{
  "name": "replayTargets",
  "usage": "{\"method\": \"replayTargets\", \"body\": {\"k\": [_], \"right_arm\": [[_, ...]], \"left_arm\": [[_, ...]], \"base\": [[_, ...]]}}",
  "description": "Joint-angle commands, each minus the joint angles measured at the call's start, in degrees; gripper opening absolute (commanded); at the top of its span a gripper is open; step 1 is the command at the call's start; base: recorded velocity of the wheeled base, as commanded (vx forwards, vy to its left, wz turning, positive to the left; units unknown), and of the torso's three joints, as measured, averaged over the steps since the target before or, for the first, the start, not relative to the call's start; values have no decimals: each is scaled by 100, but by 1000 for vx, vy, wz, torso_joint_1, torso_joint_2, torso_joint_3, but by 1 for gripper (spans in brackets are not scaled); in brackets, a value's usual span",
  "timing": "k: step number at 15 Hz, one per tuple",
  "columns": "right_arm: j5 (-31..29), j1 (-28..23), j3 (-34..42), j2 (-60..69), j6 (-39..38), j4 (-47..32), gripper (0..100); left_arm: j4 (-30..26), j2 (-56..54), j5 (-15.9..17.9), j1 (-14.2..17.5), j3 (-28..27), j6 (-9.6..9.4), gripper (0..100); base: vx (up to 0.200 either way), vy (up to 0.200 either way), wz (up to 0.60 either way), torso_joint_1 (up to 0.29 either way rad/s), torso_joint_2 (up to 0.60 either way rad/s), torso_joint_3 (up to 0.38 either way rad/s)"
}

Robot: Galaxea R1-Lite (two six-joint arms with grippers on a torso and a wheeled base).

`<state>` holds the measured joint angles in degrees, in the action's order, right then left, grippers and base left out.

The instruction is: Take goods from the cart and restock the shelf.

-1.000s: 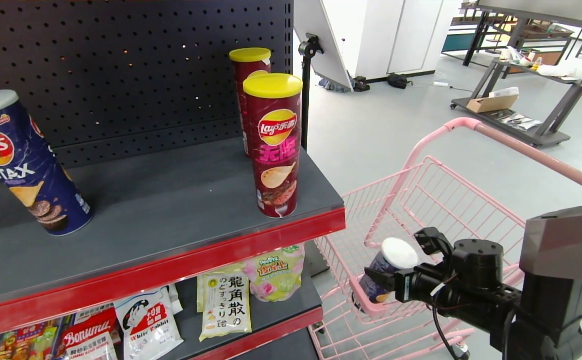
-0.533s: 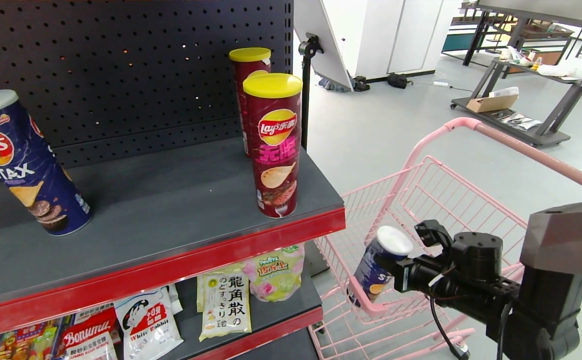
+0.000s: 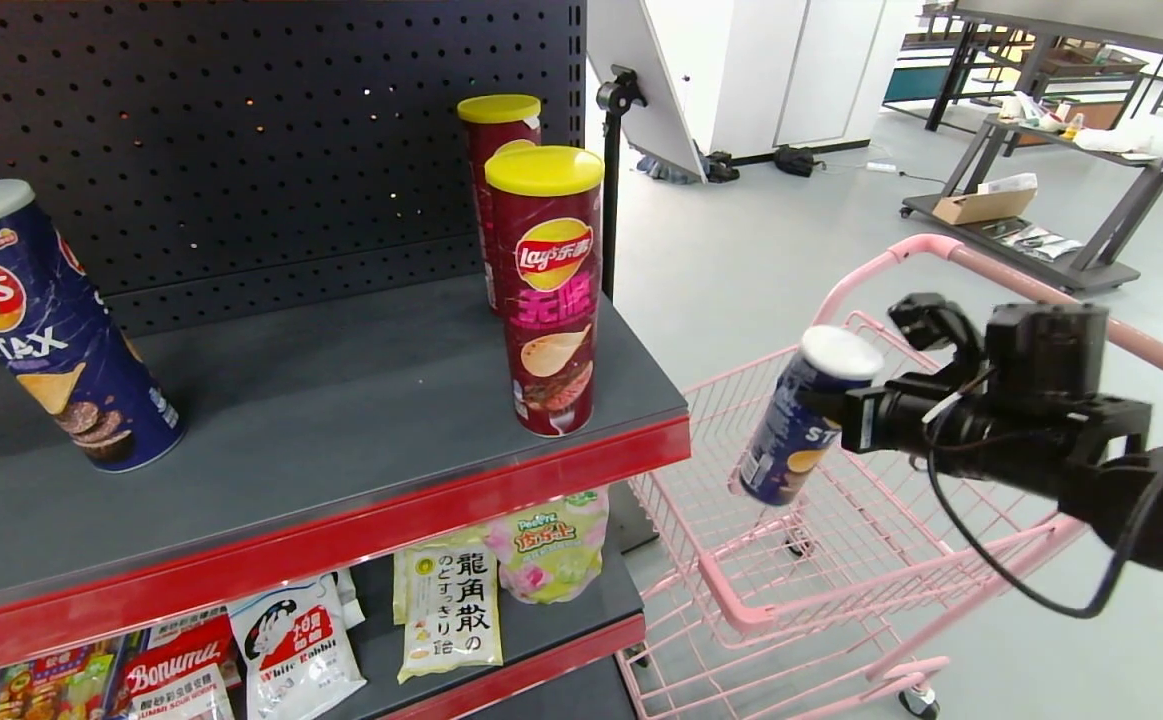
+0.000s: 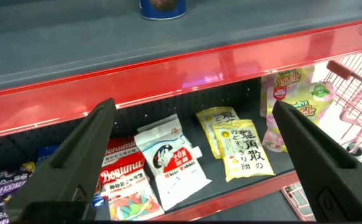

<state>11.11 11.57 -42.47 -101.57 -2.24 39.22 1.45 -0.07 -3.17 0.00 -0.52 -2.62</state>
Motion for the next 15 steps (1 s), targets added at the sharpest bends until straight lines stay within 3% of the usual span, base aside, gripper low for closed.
{"method": "replayTargets", "body": {"k": [1, 3, 4, 6, 7, 10, 15], "right_arm": [[-214, -32, -666, 2150, 75, -1452, 0], [-882, 21, -279, 3231, 92, -1891, 0], [-882, 3, 64, 3882, 84, -2181, 0], [-891, 3, 90, 3926, 84, -2199, 0], [-944, -550, 257, 5666, 347, -4335, 0], [-1102, -630, 292, 6923, 365, -5803, 0], [-1524, -726, 670, 7485, 550, -6075, 0]], "left_arm": [[4, 7, 1, 0, 0, -2, 100], [4, 7, 1, 0, 0, -10, 100], [-4, 7, 18, 0, 0, -28, 100], [-4, 7, 18, 0, 0, -28, 100], [-13, 7, 106, 0, 0, -63, 100], [-13, 7, 308, 0, -9, -195, 100], [-22, 7, 396, 0, -9, -256, 100]], "base": [[0, 0, 0, 0, 0, 0], [0, 0, 0, 0, 0, 0], [0, 0, 0, 0, 0, 0], [0, 0, 0, 0, 0, 0], [0, 0, 0, 0, 0, 0], [0, 0, 0, 0, 0, 0], [0, 0, 0, 0, 0, 0]]}}
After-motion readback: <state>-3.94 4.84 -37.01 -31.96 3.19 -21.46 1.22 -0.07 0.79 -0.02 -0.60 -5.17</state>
